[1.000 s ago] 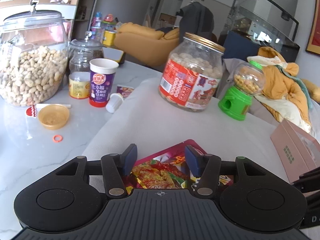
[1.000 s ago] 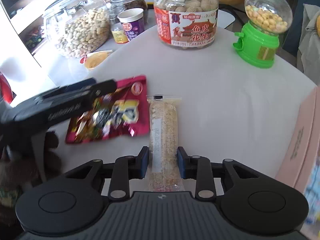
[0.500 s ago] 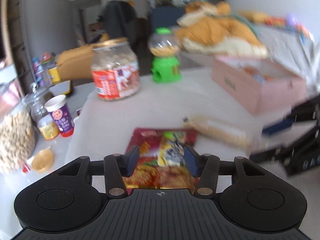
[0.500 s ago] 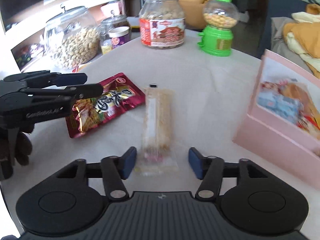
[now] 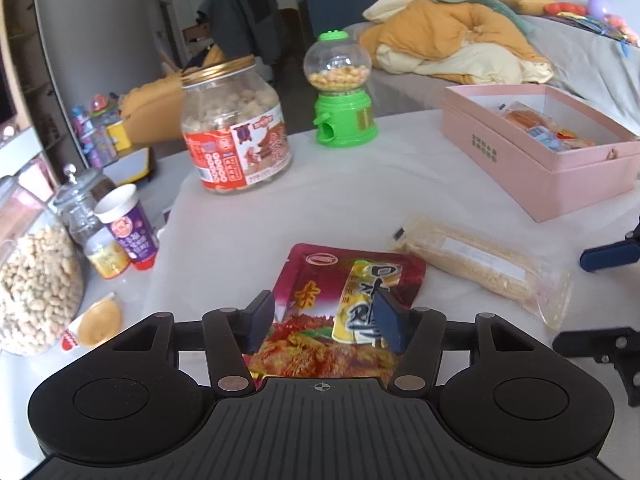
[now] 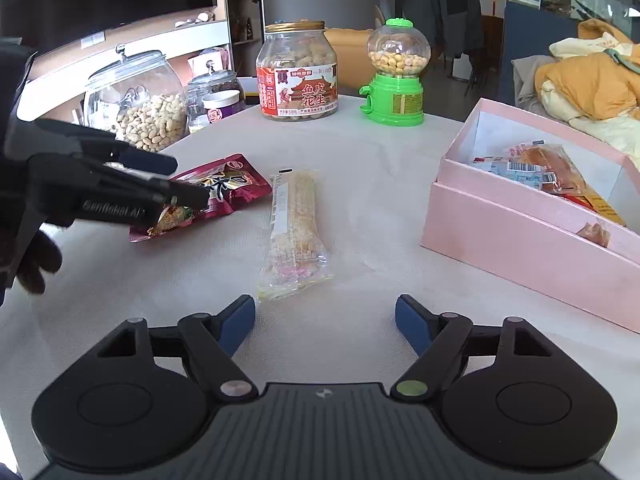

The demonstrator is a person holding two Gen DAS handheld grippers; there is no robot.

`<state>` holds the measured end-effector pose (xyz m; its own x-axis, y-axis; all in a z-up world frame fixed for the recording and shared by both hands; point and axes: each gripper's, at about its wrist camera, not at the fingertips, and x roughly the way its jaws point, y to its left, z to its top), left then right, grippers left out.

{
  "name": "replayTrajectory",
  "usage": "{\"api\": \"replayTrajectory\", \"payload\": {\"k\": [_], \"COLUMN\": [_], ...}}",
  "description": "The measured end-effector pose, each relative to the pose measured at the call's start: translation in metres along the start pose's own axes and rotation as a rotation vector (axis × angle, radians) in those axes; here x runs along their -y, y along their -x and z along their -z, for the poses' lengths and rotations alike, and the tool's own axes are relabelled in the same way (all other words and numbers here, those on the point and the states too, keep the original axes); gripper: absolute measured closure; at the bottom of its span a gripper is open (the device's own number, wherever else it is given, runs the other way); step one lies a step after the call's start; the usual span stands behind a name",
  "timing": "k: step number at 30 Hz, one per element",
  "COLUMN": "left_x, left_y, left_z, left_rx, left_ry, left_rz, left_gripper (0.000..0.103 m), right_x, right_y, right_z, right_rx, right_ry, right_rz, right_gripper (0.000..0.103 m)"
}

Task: Organize snacks
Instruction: 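Grasp the red spicy-chicken packet with the left tool and lift it, then grasp the clear granola bar with the right tool while the left carries the red packet toward the box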

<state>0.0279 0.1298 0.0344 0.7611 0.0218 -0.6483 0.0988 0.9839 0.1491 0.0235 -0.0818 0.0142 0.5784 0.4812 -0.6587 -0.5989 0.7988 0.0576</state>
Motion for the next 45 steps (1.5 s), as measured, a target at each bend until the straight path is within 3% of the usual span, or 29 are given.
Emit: {"api": "replayTrajectory", "payload": {"k": [2, 4, 5, 11, 15, 19, 21, 24, 28, 32, 38, 40, 43, 45], "left_x": [-0.002, 0.000, 0.002, -0.014, -0.016, -0.041, -0.045, -0.038, -0.037, -0.034, -0.012, -0.007, 0.001, 0.006], "left_y": [-0.011, -0.024, -0.030, -0.032, -0.034, -0.045, -0.048, -0.043, -0.033, -0.016, 0.020, 0.028, 0.036, 0.039], "left_z": [-0.004, -0.006, -0.006, -0.007, -0.006, -0.007, -0.005, -0.001, 0.005, 0.013, 0.037, 0.042, 0.047, 0.047], "left_rx": [-0.032, -0.072, -0.085, -0.072, -0.056, -0.061, -0.051, -0.049, -0.053, -0.014, 0.052, 0.057, 0.058, 0.058], "left_ry": [0.009, 0.006, -0.003, 0.085, 0.013, 0.137, 0.152, 0.130, 0.124, 0.155, 0.196, 0.207, 0.208, 0.195], "left_rz": [0.063, 0.107, 0.096, 0.127, 0.009, 0.068, 0.080, 0.061, 0.068, 0.072, 0.182, 0.208, 0.201, 0.173], "left_gripper": [0.040, 0.020, 0.016, 0.016, 0.016, 0.011, 0.009, 0.009, 0.011, 0.031, 0.038, 0.038, 0.039, 0.039], "right_x": [-0.002, -0.002, -0.002, -0.002, -0.002, -0.003, -0.004, -0.005, -0.006, -0.005, -0.010, -0.014, -0.018, -0.017], "right_y": [0.000, 0.000, 0.000, 0.000, -0.001, -0.002, -0.004, -0.008, -0.006, -0.004, 0.007, 0.004, -0.014, -0.032], "right_z": [0.001, 0.002, 0.002, 0.002, 0.002, 0.002, 0.001, 0.000, 0.000, 0.002, -0.004, -0.015, -0.040, -0.055], "right_rx": [0.000, 0.001, 0.002, 0.003, 0.000, -0.007, -0.018, -0.048, -0.074, -0.067, 0.004, 0.018, -0.003, -0.033], "right_ry": [0.005, 0.004, 0.002, -0.002, -0.001, 0.007, 0.018, 0.046, 0.075, 0.074, 0.051, 0.044, 0.007, -0.027], "right_rz": [0.004, 0.006, 0.006, 0.003, -0.001, -0.006, -0.020, -0.055, -0.063, -0.072, -0.012, -0.009, -0.003, -0.013], "right_gripper": [0.022, 0.022, 0.022, 0.021, 0.018, 0.015, 0.011, 0.001, 0.000, 0.000, 0.019, 0.030, 0.042, 0.045]}}
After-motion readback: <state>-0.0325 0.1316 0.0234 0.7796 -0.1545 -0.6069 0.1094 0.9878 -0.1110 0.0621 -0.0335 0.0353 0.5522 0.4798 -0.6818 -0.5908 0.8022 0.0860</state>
